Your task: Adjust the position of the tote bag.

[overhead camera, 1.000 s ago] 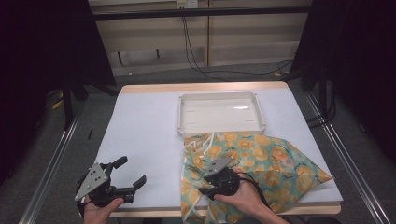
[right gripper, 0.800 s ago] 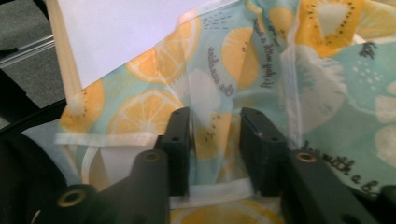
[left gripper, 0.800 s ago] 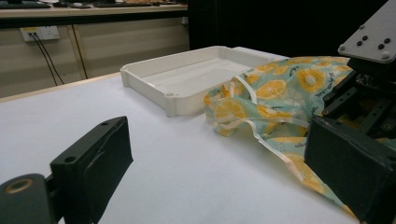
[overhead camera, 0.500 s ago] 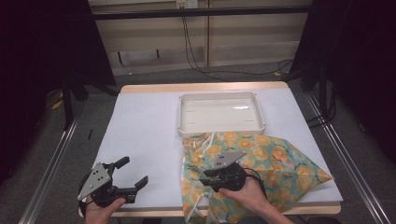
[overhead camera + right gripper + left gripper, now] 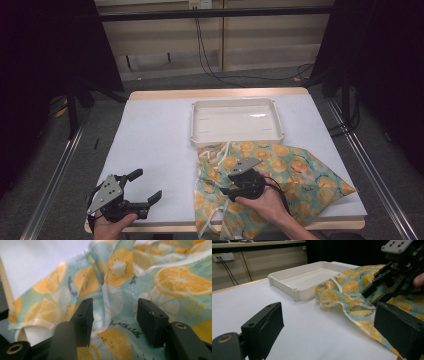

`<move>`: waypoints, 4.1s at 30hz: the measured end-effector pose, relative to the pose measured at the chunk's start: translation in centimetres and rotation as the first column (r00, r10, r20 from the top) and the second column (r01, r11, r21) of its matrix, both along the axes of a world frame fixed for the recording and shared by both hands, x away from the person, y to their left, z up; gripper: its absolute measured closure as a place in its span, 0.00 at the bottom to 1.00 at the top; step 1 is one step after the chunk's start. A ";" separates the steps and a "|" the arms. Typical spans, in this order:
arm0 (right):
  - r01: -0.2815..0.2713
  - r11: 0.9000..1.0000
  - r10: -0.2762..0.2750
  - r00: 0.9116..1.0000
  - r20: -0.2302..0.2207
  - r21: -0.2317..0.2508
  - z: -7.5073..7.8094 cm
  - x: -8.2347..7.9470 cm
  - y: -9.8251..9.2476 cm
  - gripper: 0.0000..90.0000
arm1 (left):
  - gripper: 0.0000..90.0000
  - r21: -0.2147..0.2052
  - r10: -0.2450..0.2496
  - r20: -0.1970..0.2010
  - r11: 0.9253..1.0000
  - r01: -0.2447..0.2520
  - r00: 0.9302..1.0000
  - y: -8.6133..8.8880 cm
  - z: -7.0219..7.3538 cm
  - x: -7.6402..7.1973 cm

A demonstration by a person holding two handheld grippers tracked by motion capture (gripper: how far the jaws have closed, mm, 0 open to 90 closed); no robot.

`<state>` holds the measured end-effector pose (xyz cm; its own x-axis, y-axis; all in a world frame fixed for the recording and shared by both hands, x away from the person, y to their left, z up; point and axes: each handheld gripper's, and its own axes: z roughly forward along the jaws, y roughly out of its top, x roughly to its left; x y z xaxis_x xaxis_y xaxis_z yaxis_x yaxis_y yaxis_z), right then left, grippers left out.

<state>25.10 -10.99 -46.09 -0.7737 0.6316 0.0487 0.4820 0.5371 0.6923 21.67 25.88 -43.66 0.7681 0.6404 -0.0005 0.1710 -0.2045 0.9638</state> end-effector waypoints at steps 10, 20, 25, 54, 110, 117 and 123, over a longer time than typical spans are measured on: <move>-0.020 0.995 0.016 0.999 -0.047 -0.096 -0.9 0.2 0.5 0.82 | 0.10 0.008 -0.003 -0.001 1.000 0.003 1.000 -0.3 0.0 0.0; 0.025 1.000 -0.025 0.999 -0.045 -0.003 0.5 -0.1 -0.5 1.00 | 0.11 0.001 -0.037 -0.015 0.999 0.037 0.999 -1.4 -0.1 0.0; 0.032 0.997 -0.032 0.999 -0.005 0.076 2.3 -0.4 -1.3 1.00 | 0.11 0.006 -0.040 -0.019 0.999 0.040 0.999 -1.8 -0.2 0.1; 0.098 0.948 -0.134 0.986 0.099 0.304 7.9 -0.8 -7.8 1.00 | 0.52 -0.009 -0.284 -0.092 0.959 0.284 0.954 -10.8 -1.4 6.0; 0.362 0.871 -0.432 0.886 0.169 0.330 8.2 -4.2 -20.0 1.00 | 1.00 -0.085 -0.285 -0.170 0.958 0.274 0.943 -8.8 0.5 6.6; 0.334 0.887 -0.395 0.907 0.147 0.319 6.3 -4.4 -19.6 1.00 | 1.00 -0.078 -0.284 -0.189 0.959 0.274 0.940 -10.0 -0.2 6.7; 0.281 0.893 -0.359 0.916 0.178 0.352 7.8 -4.7 -18.9 0.83 | 0.89 -0.102 -0.298 -0.166 0.953 0.285 0.940 -10.1 0.3 6.4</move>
<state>20.42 -29.85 -38.31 -0.5452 0.8283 0.1294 0.3958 0.1182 0.9107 28.06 15.80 -43.34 0.9041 0.3811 -0.1933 0.2843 -0.1989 0.9379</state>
